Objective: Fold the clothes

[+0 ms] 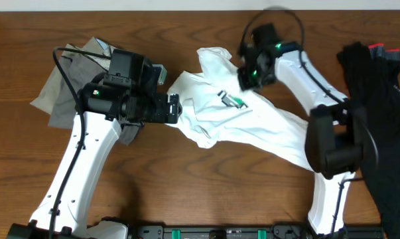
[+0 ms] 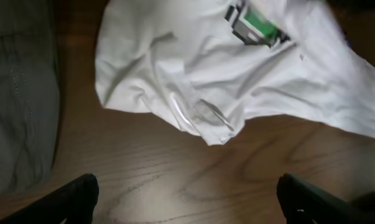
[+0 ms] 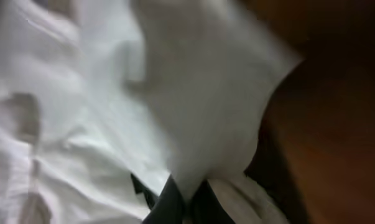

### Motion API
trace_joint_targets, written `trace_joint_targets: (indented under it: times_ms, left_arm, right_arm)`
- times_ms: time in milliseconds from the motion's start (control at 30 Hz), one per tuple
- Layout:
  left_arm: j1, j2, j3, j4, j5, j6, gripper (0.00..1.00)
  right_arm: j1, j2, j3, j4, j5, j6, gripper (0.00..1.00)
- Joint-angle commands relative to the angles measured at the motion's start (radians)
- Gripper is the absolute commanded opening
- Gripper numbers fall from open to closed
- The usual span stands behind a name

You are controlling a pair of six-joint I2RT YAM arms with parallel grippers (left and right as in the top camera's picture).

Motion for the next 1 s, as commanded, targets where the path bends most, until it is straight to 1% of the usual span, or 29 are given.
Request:
trace_joint_targets:
  times_ms: [0,100,200,233,267,300,433,533,567,600,700,833,867,967]
  left_arm:
    - [-0.002,-0.002,0.009,0.0,-0.009,0.014,0.94]
    - [-0.002,-0.002,0.009,0.003,-0.009,0.014,0.94]
    - [-0.002,-0.002,0.009,0.002,-0.009,0.014,0.94]
    - [-0.002,-0.002,0.009,0.002,-0.009,0.014,0.94]
    - [-0.002,-0.002,0.009,0.002,-0.009,0.014,0.94]
    - [-0.002,-0.002,0.009,0.001,-0.009,0.014,0.94]
    - [-0.002,-0.002,0.009,0.001,-0.009,0.014,0.94]
    - [-0.002,-0.002,0.009,0.002,-0.009,0.015,0.94]
    - [-0.002,-0.002,0.009,0.002,-0.009,0.018,0.99]
    - [-0.002,-0.001,0.009,0.003,-0.009,0.034,1.0]
    - [-0.002,0.013,0.009,0.004,-0.009,0.085,1.0]
    - [-0.002,0.066,0.003,0.045,-0.009,0.092,1.0]
    - [-0.002,0.082,0.002,0.053,-0.009,0.092,0.97]
    - [-0.002,0.15,0.001,0.063,-0.008,0.092,0.86]
  right_arm:
    - [-0.058,-0.135,0.108,0.056,0.007,-0.113,0.01]
    - [-0.09,-0.166,0.118,0.163,0.091,-0.114,0.01]
    - [-0.115,-0.156,0.117,0.245,0.211,-0.111,0.01]
    - [-0.124,-0.148,0.117,0.258,0.243,-0.102,0.12]
    - [-0.131,-0.134,0.117,0.264,0.276,-0.078,0.38]
    - [-0.138,-0.127,0.117,0.262,0.299,-0.055,0.49]
    - [-0.175,-0.105,0.117,0.168,0.359,0.051,0.77]
    - [-0.197,-0.108,0.117,0.072,0.329,0.084,0.79]
    - [-0.204,-0.11,0.117,0.029,0.306,0.084,0.79]
    - [-0.209,-0.11,0.117,-0.007,0.279,0.083,0.79]
    - [-0.216,-0.11,0.117,-0.124,0.179,0.083,0.79]
    - [-0.214,-0.11,0.116,-0.241,0.095,0.083,0.8]
    - [-0.213,-0.11,0.116,-0.266,0.086,0.083,0.81]
    - [-0.216,-0.11,0.113,-0.332,0.092,0.095,0.8]
